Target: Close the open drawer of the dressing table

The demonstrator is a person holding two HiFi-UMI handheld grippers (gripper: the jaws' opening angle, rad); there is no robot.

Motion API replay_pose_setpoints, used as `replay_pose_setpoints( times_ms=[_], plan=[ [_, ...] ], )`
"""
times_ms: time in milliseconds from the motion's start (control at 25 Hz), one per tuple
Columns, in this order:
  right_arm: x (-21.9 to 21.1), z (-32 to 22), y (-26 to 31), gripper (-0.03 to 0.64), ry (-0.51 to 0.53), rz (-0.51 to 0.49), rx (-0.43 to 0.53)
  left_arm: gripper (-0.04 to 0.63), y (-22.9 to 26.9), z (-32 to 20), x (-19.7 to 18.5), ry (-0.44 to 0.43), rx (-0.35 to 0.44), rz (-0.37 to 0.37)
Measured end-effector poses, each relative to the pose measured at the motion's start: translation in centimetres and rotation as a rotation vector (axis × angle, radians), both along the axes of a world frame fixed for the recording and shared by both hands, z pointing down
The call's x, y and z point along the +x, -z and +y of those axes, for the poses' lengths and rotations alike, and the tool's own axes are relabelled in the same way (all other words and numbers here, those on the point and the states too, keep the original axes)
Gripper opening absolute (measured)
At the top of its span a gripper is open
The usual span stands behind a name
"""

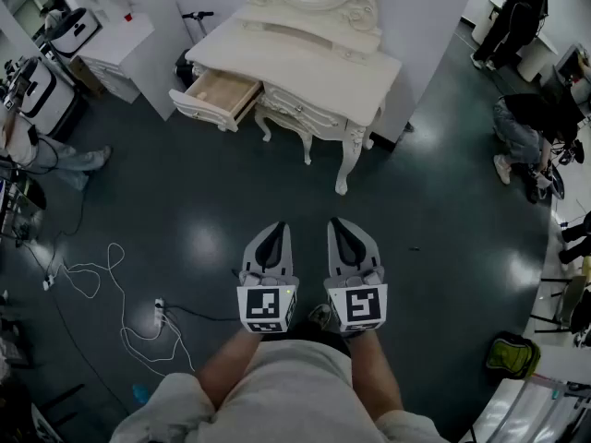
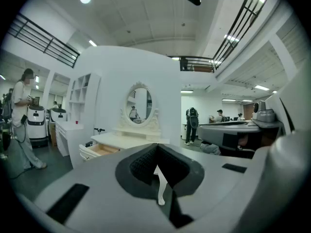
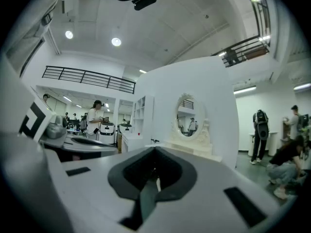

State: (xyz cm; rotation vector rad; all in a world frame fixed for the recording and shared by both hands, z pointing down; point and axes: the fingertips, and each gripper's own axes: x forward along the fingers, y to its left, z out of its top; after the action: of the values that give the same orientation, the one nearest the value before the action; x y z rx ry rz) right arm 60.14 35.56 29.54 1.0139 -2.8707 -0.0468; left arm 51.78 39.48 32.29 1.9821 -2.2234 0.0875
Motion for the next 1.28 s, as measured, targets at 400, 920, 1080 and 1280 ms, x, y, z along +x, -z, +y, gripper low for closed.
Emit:
replay_pose_setpoints(
  times_ms=[400,920,1080,1280],
  plan=[
    [-6.1,-1.2,-0.6,0.015,0.074,0.034,0.000,0.003,-0.4,-1.3,-5.0,-0.002,-0.018,0.005],
    [-17.6,-3.8,-1.1,0.015,0.162,0.056,-0.006,0.003,-1.4,-3.3,-15.3,0.081,-0.030,0.049],
    [-21.6,-4.9,-1.3,0.015,0.175,0.073,-0.001,0.003,-2.2,-4.2,-19.3,0.105,-0.046,0.082],
    [-27.1,-6.0,-0.9,0.015,0.181,0.073,-0.022,0.003,-1.7,-5.9,-24.5,0.101,-0.033,0.056]
  ],
)
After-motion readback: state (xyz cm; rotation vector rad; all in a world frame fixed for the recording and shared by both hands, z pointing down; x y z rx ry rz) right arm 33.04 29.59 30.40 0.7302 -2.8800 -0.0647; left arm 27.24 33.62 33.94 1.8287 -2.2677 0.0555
